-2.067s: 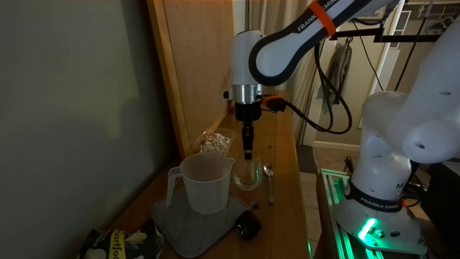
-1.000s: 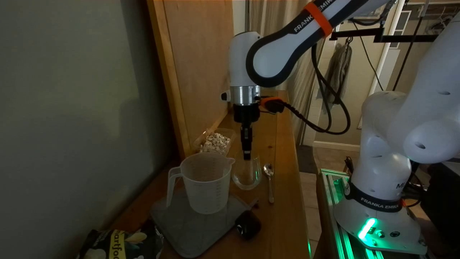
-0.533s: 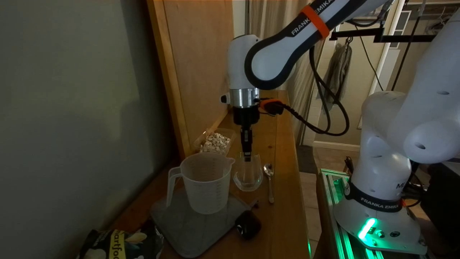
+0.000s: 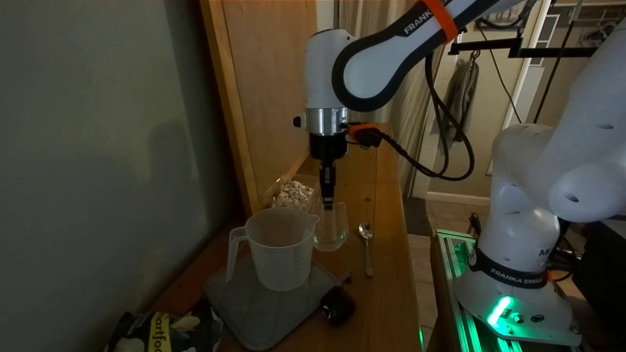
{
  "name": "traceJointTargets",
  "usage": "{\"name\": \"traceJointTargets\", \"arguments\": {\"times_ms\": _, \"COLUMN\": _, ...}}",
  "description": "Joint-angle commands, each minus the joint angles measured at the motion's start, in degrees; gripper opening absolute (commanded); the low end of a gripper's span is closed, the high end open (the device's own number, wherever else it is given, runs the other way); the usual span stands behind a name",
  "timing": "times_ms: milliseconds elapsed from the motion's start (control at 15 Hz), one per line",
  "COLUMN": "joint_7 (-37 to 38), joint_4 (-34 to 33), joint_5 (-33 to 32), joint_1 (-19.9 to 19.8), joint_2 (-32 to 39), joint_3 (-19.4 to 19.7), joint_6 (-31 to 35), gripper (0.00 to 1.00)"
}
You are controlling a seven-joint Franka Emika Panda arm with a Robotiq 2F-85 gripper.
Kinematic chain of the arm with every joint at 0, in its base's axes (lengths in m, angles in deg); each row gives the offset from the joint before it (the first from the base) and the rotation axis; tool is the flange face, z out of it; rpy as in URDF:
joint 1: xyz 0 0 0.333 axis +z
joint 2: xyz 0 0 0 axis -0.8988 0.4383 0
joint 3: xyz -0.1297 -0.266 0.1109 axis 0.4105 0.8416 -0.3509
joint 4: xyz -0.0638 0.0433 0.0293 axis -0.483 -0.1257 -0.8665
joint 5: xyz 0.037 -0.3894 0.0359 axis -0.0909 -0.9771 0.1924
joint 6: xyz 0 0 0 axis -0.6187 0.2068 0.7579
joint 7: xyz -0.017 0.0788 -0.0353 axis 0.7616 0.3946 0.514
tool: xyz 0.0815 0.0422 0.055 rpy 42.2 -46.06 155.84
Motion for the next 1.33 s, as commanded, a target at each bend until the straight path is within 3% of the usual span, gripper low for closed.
{"name": "traceJointTargets", "arguments": {"times_ms": 0, "joint_7": 3.89, "joint_4": -2.13, "joint_5": -4.76, "joint_1": -1.53, "joint_2": -2.62, "joint_3": -2.54, "joint_6": -3.22, "gripper": 0.01}}
{"name": "traceJointTargets", "arguments": {"times_ms": 667, "joint_7": 7.36, "joint_4": -4.38, "joint_5": -10.21, "joint_1": -2.82, "joint_2": -4.38, "joint_3": -3.87, "joint_6": -9.77, "gripper": 0.01}}
{"name": "traceJointTargets", "arguments": {"times_ms": 1267, "joint_7": 9.02, "joint_4": -2.50, "joint_5": -12.90, "joint_1": -3.39, "joint_2": -2.44, "joint_3": -3.83, "joint_6": -7.36, "gripper": 0.01}}
